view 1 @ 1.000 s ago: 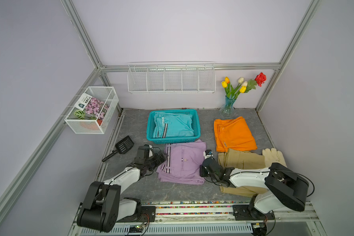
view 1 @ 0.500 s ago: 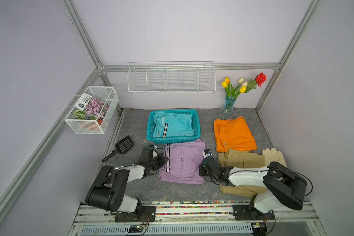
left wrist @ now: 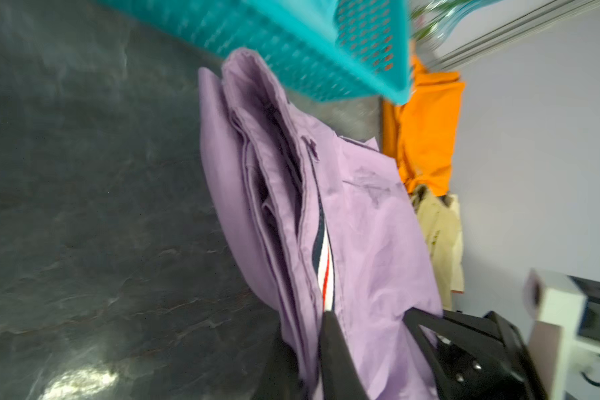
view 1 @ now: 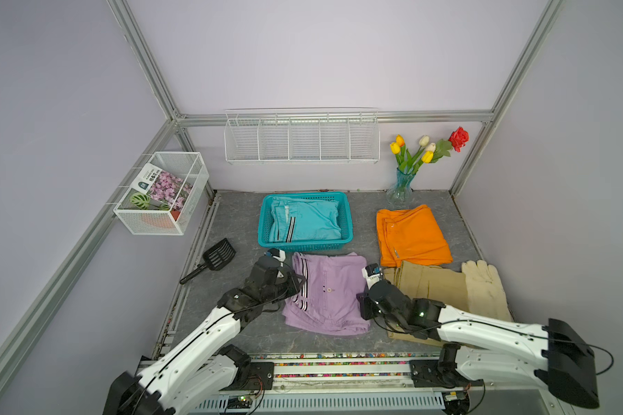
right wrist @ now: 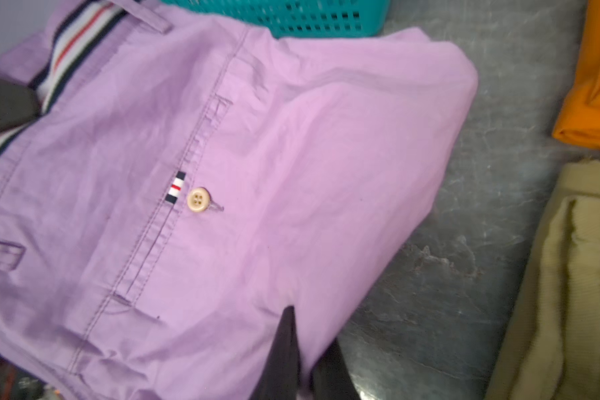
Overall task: Put the folded long pants in the basket
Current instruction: Pick up the long pant at the center of the board, then place the long pant in the basket.
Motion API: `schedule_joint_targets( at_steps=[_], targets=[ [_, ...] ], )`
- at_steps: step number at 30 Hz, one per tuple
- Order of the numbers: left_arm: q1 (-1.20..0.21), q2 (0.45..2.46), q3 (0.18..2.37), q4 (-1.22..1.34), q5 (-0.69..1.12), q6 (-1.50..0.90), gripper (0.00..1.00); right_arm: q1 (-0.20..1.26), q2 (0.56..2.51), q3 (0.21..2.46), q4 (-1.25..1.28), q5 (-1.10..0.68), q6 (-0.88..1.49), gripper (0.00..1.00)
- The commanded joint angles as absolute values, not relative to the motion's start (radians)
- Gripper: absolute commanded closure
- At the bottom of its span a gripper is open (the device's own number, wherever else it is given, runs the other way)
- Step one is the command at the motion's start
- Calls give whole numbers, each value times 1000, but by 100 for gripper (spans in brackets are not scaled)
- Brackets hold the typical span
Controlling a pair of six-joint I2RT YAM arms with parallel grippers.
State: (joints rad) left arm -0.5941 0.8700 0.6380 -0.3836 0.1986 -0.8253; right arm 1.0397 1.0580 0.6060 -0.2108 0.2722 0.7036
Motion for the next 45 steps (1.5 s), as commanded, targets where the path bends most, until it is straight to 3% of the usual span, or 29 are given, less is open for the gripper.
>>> schedule_joint_targets(
  at_steps=[1,6,9,14,20,34,39,45],
  targets=[
    [-594,818,764,-569,82,-803,100,1040,984,697,-300,295,637,100],
    [-585,936,974,-644,27,-732,100,1008,996,832,-310,292,560,100],
    [-517,1037,1062,-605,161,-696,100,939,1065,928,-321,220,540,100],
    [-416,1149,1186,-592,191,-677,100,784,1202,1063,-294,91,524,100],
    [-244,1365,1282,-488,362,-678,100,623,1437,1231,-222,-94,516,100],
    [-96,2067,1880,-500,518,-625,100,424,2182,1913,-257,-389,472,100],
    [-86,2134,1810,-391,537,-649,100,424,2244,1896,-261,-362,438,100],
    [-83,2074,1664,-313,534,-666,100,421,2232,1838,-284,-309,419,100]
  ],
)
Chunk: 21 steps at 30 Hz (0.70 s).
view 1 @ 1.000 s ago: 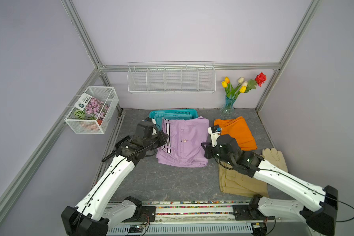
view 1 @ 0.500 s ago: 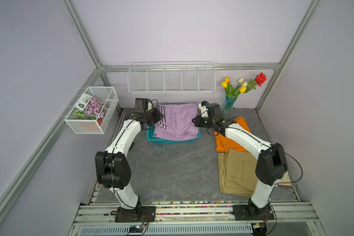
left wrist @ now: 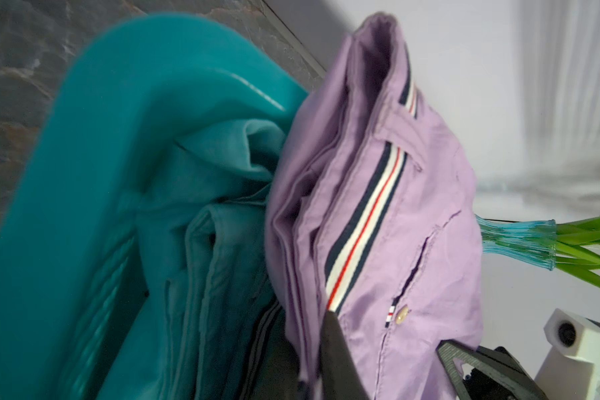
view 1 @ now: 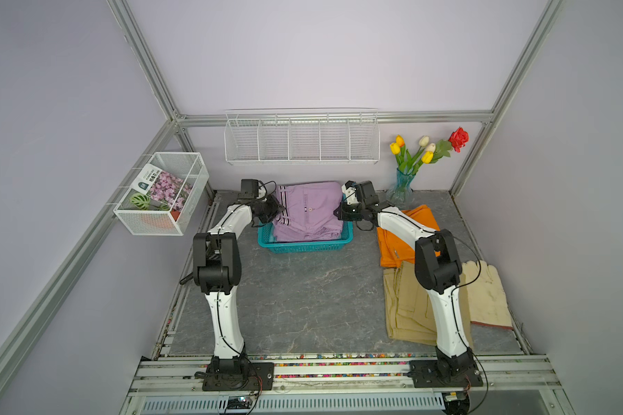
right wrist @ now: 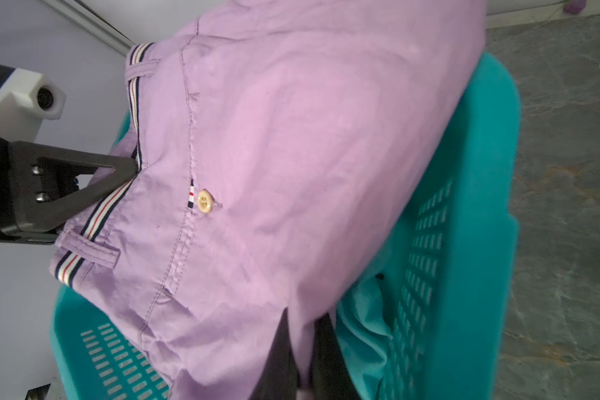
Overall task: Put the folded long pants in the basket
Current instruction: Place the long pant in the basket.
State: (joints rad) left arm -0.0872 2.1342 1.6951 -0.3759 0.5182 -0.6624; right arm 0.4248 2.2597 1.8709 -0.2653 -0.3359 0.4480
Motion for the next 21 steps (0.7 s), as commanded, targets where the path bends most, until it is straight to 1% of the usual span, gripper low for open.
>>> schedule_joint_targets(
  at_steps=[1,10,13,16,21],
  targets=[
    [-81,2061,1654,-317,525,-662,100,420,2227,1828,-289,-302,418,100],
    [-53,1957,1577,-317,520,-660,100,425,2168,1780,-307,-275,411,100],
    [-52,1968,1569,-335,534,-653,100,442,2149,1743,-297,-265,408,100],
    [-51,1992,1546,-322,522,-656,100,465,2159,1740,-335,-215,397,100],
    [-51,2058,1569,-384,514,-647,100,477,2168,1724,-363,-164,405,100]
  ],
)
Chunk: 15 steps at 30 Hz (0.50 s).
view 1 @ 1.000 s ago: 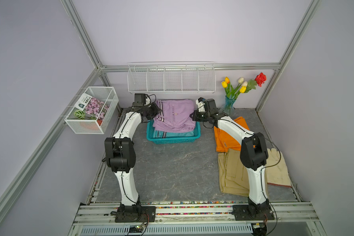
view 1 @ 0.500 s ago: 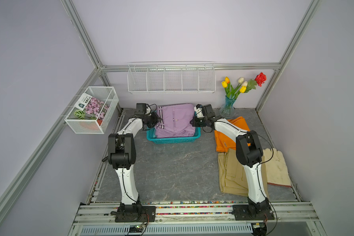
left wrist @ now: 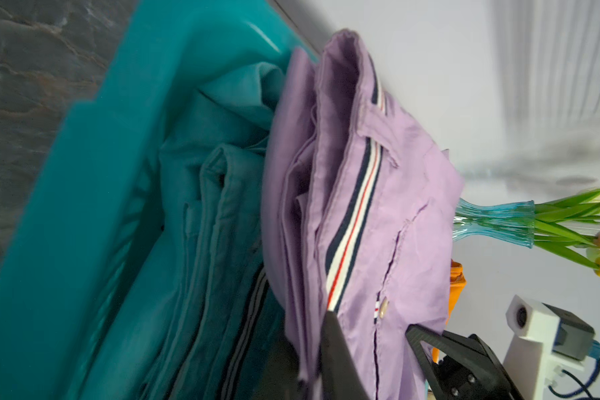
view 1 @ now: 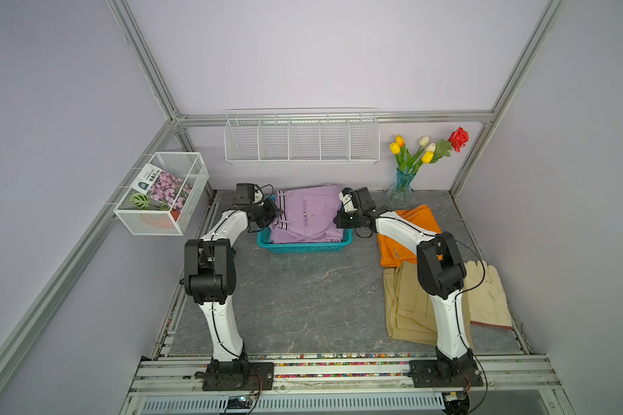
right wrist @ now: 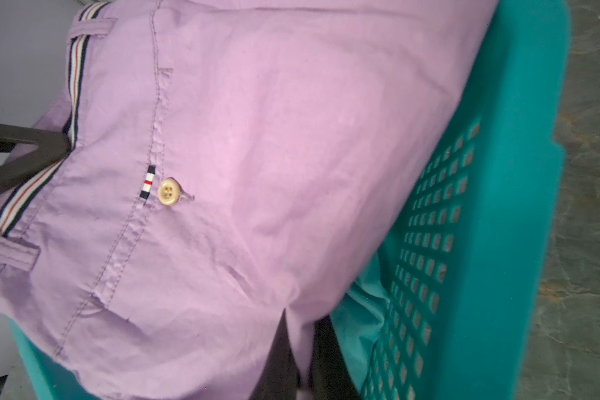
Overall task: Put the folded long pants in the basket
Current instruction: Place the long pant in the basket.
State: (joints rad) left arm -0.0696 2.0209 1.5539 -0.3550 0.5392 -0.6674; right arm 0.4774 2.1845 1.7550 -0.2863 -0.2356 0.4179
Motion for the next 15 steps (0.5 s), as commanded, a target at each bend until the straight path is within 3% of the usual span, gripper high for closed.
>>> schedule_joint_targets(
  at_steps=[1,5,10,15],
  targets=[
    [-51,2067,1577,-399,509,-643,100,480,2169,1725,-367,-153,406,100],
    [-51,2051,1567,-411,478,-625,100,490,2171,1728,-382,-140,404,96],
    [-51,2010,1541,-400,474,-630,50,499,2113,1694,-370,-101,406,76],
    [-54,1967,1552,-405,494,-641,48,500,2031,1705,-399,-91,391,55]
  ],
)
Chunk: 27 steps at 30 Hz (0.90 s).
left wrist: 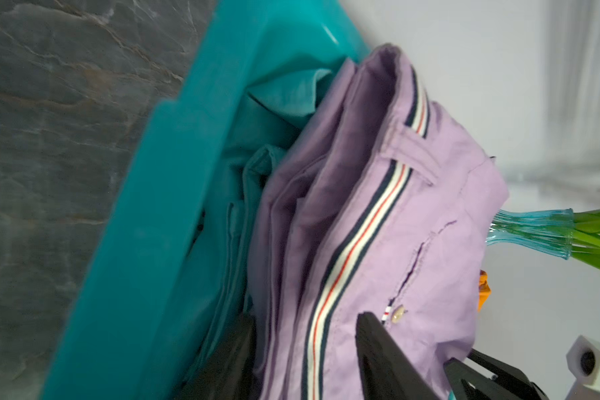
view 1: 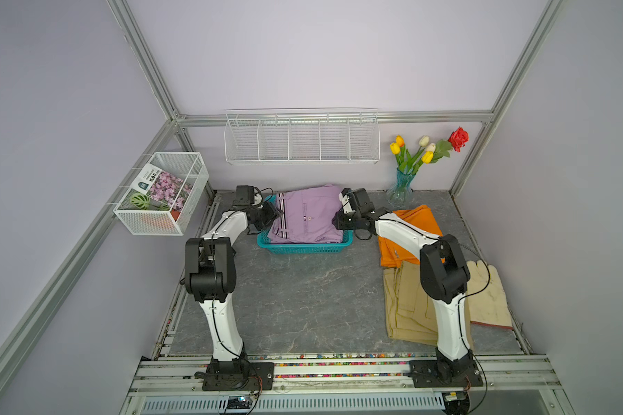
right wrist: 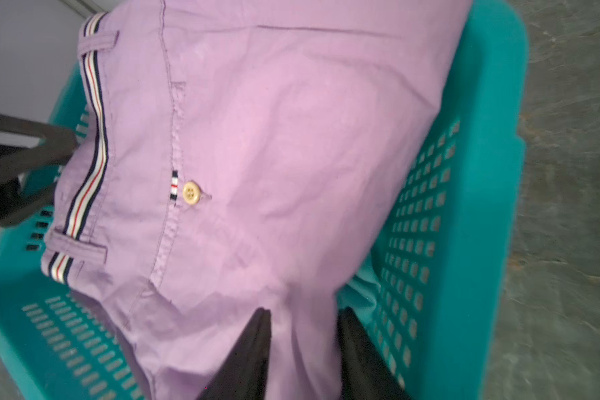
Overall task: Put the folded long pants in the basket
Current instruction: Place the long pant in the basket, then move the long pant to the center of the board.
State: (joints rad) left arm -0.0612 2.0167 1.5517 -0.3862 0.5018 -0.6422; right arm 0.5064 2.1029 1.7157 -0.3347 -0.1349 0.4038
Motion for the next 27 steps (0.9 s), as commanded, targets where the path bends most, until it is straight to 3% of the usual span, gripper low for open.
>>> schedule_joint_targets(
  at_steps=[1,6,8,9,14,21,24,25,27],
  targets=[
    [-57,1955,1555,-410,494,-644,45,500,2011,1714,-410,-84,386,51],
    [-87,1857,1567,-471,473,-638,37,503,1897,1713,-448,-55,370,40],
    [-118,1786,1545,-494,442,-635,26,504,1837,1676,-456,-36,369,39],
    [-141,1740,1522,-498,428,-629,19,506,1794,1633,-447,-26,369,38],
    [-266,1453,1201,-366,381,-678,13,511,1487,1273,-352,40,401,33],
    [-638,1252,863,-163,275,-789,11,515,949,820,-415,208,480,27],
    [-818,1301,809,-30,227,-831,7,515,728,738,-548,324,533,26],
    [-878,1340,799,31,219,-841,1,515,644,719,-588,352,540,25],
    [-967,1449,819,125,238,-849,0,515,492,684,-628,384,536,22]
  ],
)
